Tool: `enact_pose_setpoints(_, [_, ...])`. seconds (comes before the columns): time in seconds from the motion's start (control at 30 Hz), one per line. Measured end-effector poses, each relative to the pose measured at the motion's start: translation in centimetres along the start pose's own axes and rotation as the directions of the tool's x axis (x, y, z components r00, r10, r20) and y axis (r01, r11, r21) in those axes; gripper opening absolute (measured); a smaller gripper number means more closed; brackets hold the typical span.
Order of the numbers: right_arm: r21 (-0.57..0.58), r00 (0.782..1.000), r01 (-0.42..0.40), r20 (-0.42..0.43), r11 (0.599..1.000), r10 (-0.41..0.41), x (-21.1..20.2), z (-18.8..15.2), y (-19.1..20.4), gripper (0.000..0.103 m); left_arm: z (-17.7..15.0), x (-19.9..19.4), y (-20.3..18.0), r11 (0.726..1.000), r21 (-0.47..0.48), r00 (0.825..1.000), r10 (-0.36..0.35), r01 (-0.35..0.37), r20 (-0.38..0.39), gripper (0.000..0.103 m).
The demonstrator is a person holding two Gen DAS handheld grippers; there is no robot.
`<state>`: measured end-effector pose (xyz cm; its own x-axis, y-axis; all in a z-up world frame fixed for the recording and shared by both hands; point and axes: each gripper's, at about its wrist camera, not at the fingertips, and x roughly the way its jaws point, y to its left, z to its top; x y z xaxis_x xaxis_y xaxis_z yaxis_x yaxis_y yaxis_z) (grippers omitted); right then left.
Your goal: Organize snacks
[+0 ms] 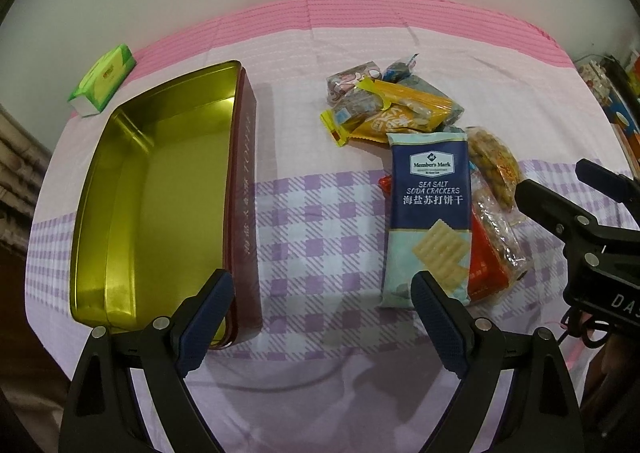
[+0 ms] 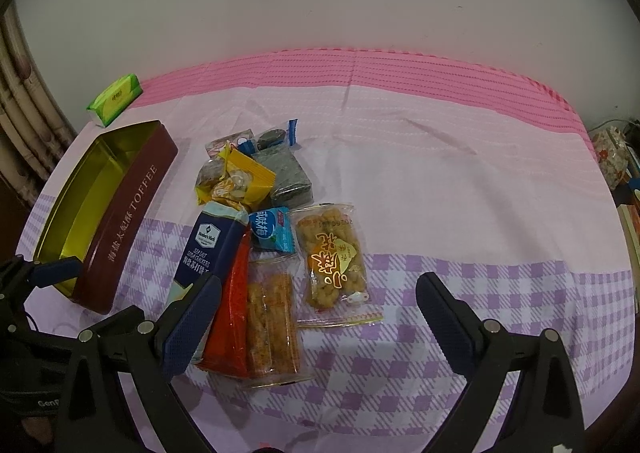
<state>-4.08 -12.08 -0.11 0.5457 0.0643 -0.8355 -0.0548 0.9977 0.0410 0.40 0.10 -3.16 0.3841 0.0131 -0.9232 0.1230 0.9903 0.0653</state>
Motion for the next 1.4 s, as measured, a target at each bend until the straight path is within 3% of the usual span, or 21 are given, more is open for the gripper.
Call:
enact_pose_setpoints(0.6, [-0.053,0.999,-0.019,-0.034,0.998,0.018,1.3,0.8,0.1,0.078,0.2,0.0,0.7,0.999,-0.031,1.0,0.021,-0.021,0.007,0.09])
enact_pose_setpoints(0.87, [-0.077,0.996,-0.029,-0.086,0.997,0.023,3.3,1.3,-0.6,0.059,0.2,0.1,0.8,0.999,-0.031,1.0,0.021,-0.021,0.006,0.09])
enact_pose_setpoints(1.2, [-0.081,0.99,-0.041,-0.138,0.996,0.029,6.2,2.3,-1.4,0.053,0.6,0.4,0.7,0.999,-0.029,1.0,0.019,-0.018,0.003,0.09])
enact_pose_setpoints(1.4, [-0.077,0.989,-0.049,-0.14,0.996,0.038,7.2,2.3,-1.6,0.038,1.0,0.3,0.4,1.0,-0.028,1.0,0.014,-0.013,0.018,0.09])
